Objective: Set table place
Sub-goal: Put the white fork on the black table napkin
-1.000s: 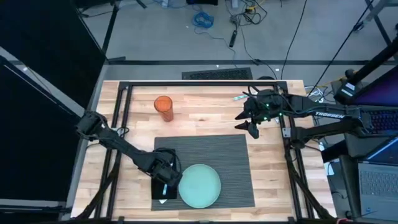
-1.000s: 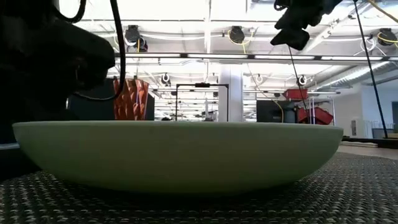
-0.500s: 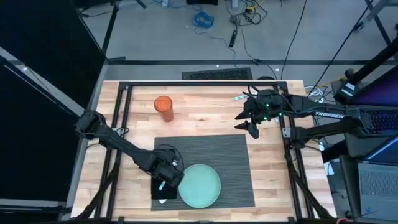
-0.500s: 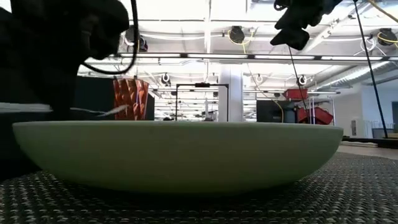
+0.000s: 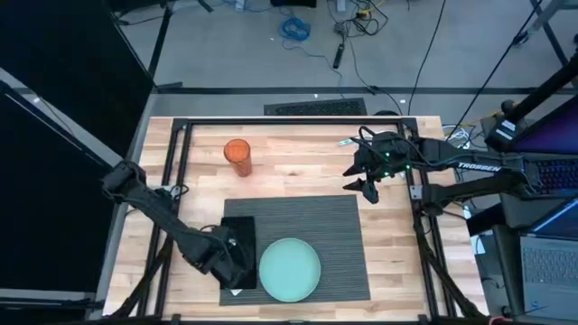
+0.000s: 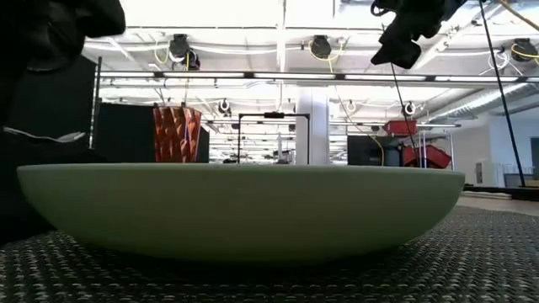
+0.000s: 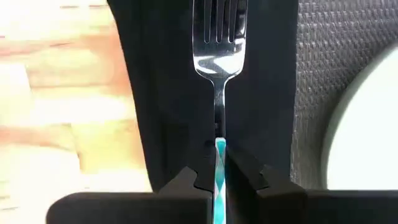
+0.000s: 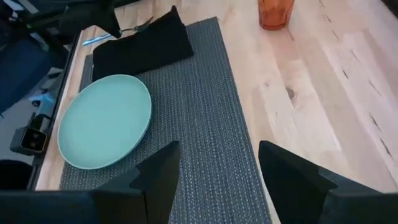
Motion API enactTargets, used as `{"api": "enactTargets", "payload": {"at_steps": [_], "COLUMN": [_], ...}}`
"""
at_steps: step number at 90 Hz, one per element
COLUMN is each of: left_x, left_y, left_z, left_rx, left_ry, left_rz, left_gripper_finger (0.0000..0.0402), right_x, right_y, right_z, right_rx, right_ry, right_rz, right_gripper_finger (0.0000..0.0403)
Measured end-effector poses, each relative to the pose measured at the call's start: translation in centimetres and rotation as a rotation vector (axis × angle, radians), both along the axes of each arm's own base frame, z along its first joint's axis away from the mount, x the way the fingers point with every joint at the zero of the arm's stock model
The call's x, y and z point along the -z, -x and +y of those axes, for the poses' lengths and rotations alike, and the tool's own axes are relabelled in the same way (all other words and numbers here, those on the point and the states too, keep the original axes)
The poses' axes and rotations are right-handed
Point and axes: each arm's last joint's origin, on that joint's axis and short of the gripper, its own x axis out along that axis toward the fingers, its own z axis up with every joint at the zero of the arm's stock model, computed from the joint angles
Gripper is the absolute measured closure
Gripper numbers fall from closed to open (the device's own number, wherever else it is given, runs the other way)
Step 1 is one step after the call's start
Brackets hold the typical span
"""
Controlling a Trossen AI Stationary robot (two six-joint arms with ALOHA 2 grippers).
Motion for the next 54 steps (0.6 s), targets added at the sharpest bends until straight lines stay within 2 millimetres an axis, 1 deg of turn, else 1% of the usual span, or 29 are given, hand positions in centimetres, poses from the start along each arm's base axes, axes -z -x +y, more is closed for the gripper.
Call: {"api": "enactTargets", "payload": {"at_steps": [11, 27, 38, 54], "left_x": [0.3, 0.9, 1.3, 1.7], "left_y": [-0.4, -1.2, -1.2, -1.1], "left_z": [1.0, 2.3, 2.7, 2.6], "left_rx": [-0.015, 0.016, 0.023, 0.007], "left_ry": [-0.060, -0.068, -0.073, -0.047], "left_rz": [0.007, -0.001, 0.016, 0.011], "left_gripper_finger": [0.0401, 0.0401, 0.0401, 0.0401], "right_x": [0.0, 0.1, 0.1, 0.1], "right_y": [0.0, 0.0, 0.1, 0.1], "right_z": [0.0, 0.0, 0.0, 0.0], "right_rx": [-0.006, -0.006, -0.006, -0.006], "right_ry": [0.009, 0.006, 0.005, 0.003], "right_rz": [-0.005, 0.006, 0.012, 0.019], "right_gripper_finger": [0.0200, 0.0200, 0.0200, 0.0200]}}
